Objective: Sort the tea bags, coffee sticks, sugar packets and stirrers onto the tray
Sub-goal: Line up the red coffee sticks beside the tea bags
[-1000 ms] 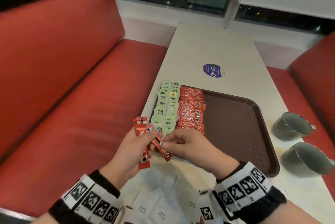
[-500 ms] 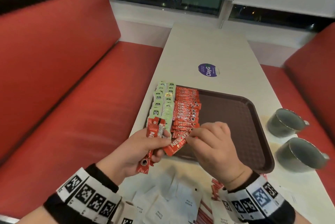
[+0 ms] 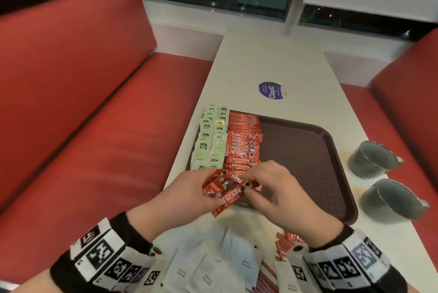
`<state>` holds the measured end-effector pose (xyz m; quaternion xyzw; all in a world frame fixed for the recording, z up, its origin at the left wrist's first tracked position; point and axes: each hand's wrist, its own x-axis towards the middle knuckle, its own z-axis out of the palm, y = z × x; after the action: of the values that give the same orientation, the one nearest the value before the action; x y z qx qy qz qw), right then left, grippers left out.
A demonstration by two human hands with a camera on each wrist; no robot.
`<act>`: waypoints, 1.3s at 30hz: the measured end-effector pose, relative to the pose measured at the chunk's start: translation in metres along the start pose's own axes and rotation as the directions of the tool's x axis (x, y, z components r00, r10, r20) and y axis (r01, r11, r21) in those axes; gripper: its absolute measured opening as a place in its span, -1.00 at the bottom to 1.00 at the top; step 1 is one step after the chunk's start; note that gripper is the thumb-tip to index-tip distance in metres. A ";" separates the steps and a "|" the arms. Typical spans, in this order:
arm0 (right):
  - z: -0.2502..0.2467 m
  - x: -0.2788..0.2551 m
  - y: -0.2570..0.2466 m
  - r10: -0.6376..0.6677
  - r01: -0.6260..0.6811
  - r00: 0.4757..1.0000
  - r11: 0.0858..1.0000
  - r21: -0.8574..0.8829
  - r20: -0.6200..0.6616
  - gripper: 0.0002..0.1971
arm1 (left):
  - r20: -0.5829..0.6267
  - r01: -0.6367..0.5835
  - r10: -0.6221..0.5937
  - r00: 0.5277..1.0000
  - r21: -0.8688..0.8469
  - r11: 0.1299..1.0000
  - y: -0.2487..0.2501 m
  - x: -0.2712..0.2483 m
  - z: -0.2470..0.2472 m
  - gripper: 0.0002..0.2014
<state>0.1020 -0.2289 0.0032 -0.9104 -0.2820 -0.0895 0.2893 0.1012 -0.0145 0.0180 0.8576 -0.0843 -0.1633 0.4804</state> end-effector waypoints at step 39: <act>0.038 0.045 0.043 0.645 -0.438 0.717 0.711 -0.549 0.264 -0.84 | 0.008 0.234 -0.444 0.896 -0.858 0.457 -0.031 0.018 0.001 -0.91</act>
<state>0.1634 -0.2153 -0.0335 -0.9889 -0.0225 0.1463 0.0135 0.1176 -0.0047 -0.0124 0.5295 0.2313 -0.1813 0.7958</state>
